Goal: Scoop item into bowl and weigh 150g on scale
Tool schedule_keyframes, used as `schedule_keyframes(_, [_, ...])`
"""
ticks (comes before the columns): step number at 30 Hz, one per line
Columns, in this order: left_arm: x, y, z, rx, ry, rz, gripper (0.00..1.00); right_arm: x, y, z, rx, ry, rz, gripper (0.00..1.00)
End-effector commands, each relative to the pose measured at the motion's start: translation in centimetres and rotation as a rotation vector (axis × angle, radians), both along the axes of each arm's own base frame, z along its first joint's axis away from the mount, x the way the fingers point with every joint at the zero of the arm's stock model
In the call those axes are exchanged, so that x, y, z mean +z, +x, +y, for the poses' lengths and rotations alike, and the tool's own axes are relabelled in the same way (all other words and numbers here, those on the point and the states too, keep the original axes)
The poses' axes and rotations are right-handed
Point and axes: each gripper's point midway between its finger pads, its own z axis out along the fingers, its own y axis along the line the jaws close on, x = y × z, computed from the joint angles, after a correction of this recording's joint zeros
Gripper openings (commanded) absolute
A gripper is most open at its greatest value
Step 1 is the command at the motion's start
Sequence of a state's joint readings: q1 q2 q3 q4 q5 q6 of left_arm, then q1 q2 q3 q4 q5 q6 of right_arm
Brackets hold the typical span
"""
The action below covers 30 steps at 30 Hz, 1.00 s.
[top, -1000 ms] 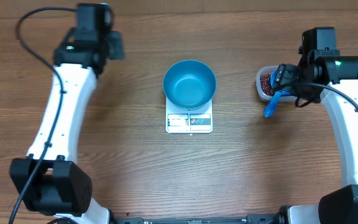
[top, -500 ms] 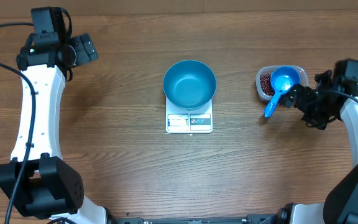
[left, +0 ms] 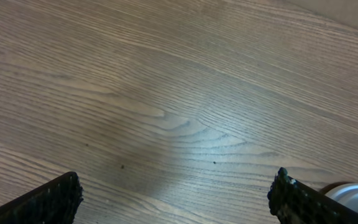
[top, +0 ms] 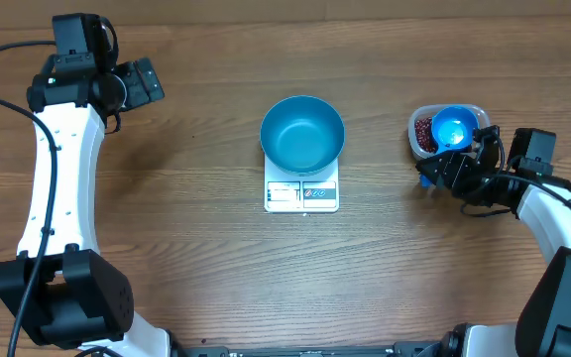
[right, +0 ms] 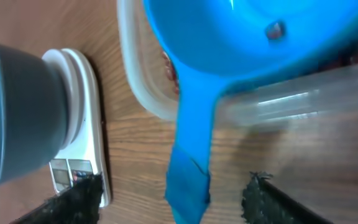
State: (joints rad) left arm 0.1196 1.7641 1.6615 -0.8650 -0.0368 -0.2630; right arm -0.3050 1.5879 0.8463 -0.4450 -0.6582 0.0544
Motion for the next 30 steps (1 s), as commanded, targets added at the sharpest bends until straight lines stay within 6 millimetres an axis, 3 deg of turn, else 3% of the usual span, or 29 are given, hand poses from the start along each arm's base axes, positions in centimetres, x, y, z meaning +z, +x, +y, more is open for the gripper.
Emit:
schedule_keyframes(1, [-0.1,0.3,-0.3,-0.007,-0.011,-0.001,1.00,-0.1,0.3,0.3,0.015,0.005,-0.053,0.65])
schedule_keyframes(8, [-0.1,0.3,-0.3,-0.007,-0.011,-0.001,1.00,-0.3,0.5,0.3,0.019,-0.005,-0.079,0.56])
schedule_keyframes(11, [-0.1,0.3,-0.3,-0.007,-0.011,-0.001,1.00,-1.0,0.3,0.3,0.019,-0.005,-0.080,0.47])
schedule_keyframes(18, [-0.1,0.3,-0.3,-0.007,-0.011,-0.001,1.00,-0.8,1.2,0.0,0.019,-0.021,-0.140,0.45])
schedule_keyframes(20, [-0.1,0.3,-0.3,-0.007,-0.011,-0.001,1.00,-0.6,1.4,-0.2,0.015,-0.025,-0.152,0.38])
schedule_keyframes(21, [-0.1,0.3,-0.3,-0.007,-0.011,-0.001,1.00,-0.6,1.4,-0.2,0.013,-0.026,-0.153,0.28])
schedule_keyframes(23, [-0.1,0.3,-0.3,-0.007,-0.011,-0.001,1.00,-0.7,1.4,-0.2,0.013,-0.024,-0.150,0.17])
schedule_keyframes(30, [-0.1,0.3,-0.3,-0.007,-0.011,-0.001,1.00,-0.3,1.4,-0.2,0.011,-0.022,-0.146,0.17])
